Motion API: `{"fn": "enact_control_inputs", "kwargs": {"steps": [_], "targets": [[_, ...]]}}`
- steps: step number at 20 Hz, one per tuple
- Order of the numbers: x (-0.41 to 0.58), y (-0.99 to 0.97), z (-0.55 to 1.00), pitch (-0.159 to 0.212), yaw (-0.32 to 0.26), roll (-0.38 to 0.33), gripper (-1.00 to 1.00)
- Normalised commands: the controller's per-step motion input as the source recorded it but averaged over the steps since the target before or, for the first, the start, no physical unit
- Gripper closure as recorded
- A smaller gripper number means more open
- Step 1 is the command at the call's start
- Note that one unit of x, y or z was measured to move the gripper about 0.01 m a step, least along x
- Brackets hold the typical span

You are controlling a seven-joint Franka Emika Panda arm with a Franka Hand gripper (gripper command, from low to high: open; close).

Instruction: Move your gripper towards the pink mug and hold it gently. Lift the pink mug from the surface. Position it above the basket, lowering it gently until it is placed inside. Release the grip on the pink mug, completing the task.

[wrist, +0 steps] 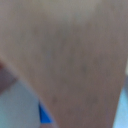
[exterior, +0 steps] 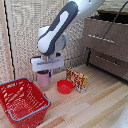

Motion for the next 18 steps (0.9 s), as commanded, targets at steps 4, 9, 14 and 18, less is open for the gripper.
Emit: {"fn": "enact_control_inputs", "kwargs": {"steps": [4, 9, 14, 18], "targets": [[0.357, 0.08, 0.69, 0.111, 0.002, 0.0, 1.0], [0.307, 0.15, 0.73, 0.122, 0.013, 0.0, 1.0], [0.188, 0.35, 0.81, 0.069, 0.07, -0.003, 1.0], [0.033, 0.6, 0.72, 0.023, 0.053, -0.031, 1.0]]}}
